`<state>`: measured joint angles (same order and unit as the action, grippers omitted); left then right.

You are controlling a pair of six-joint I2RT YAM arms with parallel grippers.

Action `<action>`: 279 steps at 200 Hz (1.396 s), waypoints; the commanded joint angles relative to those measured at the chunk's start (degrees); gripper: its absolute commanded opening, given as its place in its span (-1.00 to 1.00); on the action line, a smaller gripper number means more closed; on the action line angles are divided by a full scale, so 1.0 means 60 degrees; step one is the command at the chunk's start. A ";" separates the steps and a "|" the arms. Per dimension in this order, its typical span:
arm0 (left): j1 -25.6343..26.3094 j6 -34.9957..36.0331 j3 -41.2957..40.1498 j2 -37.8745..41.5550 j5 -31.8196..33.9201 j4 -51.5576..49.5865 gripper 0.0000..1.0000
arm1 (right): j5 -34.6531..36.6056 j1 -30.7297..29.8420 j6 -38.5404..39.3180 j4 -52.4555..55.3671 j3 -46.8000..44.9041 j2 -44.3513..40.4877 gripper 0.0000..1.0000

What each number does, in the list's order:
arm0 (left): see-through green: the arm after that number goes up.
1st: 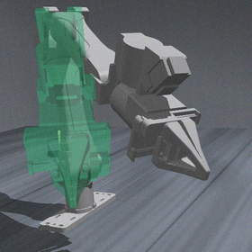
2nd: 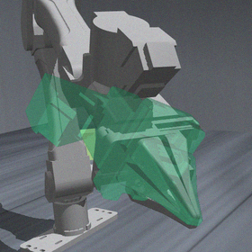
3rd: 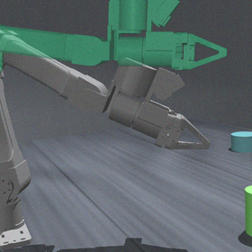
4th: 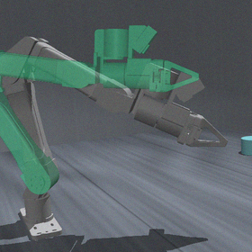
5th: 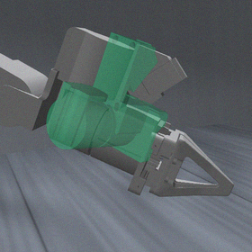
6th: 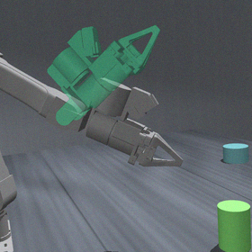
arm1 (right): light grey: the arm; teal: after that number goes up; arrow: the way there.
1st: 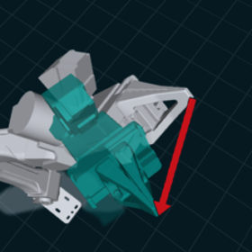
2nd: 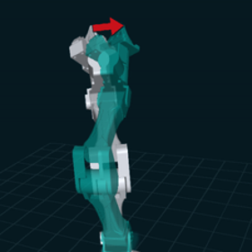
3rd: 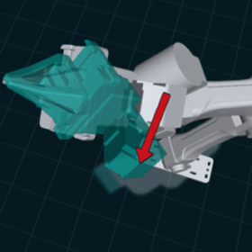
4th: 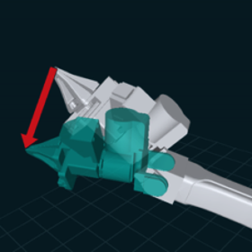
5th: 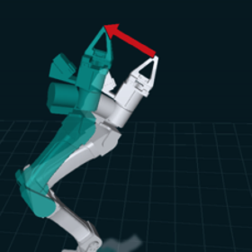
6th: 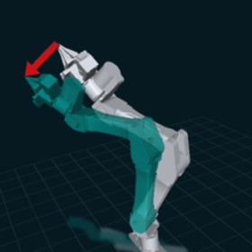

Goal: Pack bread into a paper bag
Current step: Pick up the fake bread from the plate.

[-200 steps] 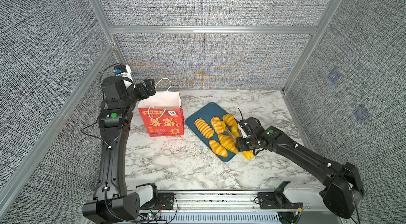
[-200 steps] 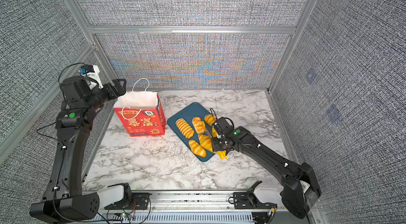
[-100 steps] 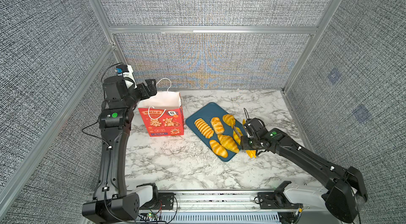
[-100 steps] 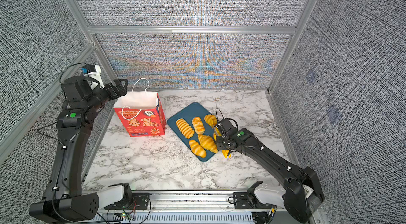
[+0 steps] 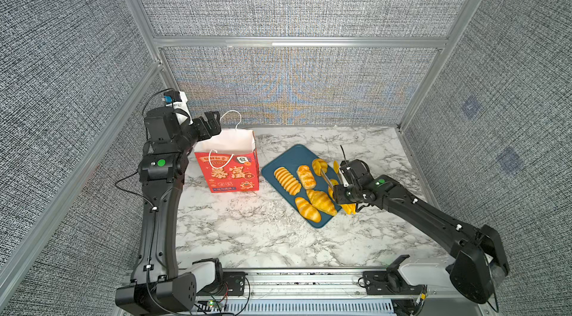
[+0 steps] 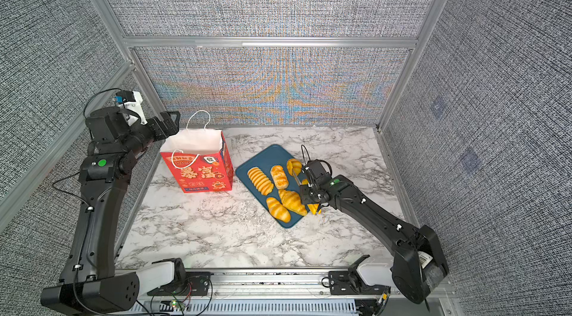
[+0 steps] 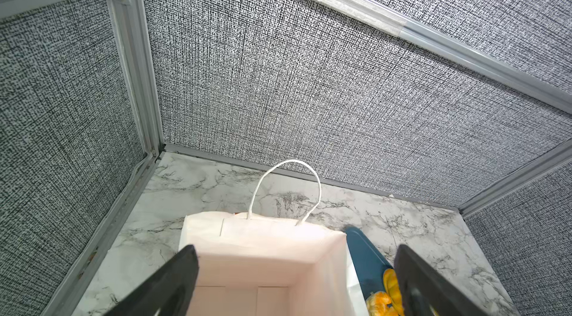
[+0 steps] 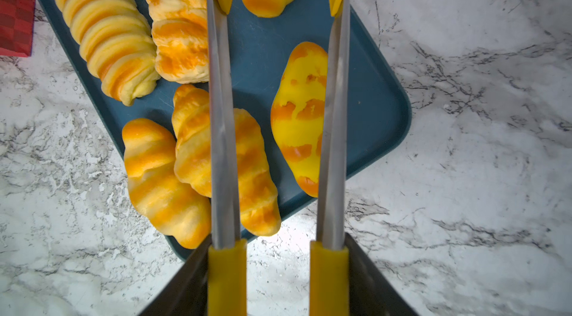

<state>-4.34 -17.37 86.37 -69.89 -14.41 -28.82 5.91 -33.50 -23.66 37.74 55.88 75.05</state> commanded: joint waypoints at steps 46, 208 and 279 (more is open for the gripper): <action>0.0000 0.0156 0.0018 0.0019 0.0108 -0.0005 1.00 | -0.0421 -0.0097 0.0082 -0.0967 -0.0157 0.0566 0.25; 0.0035 0.0177 0.0217 0.0046 0.0174 -0.0133 1.00 | 0.0489 -0.0100 0.0506 -0.0748 0.0604 0.0804 -0.44; 0.0070 0.0049 0.0815 -0.0174 0.0306 -0.0277 1.00 | -0.0479 -0.0125 0.1482 -0.1961 0.2479 0.0284 -0.51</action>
<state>-3.92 -16.99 90.08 -70.61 -13.41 -30.17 7.25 -34.11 -18.52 32.75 67.64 77.89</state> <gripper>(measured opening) 0.998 0.384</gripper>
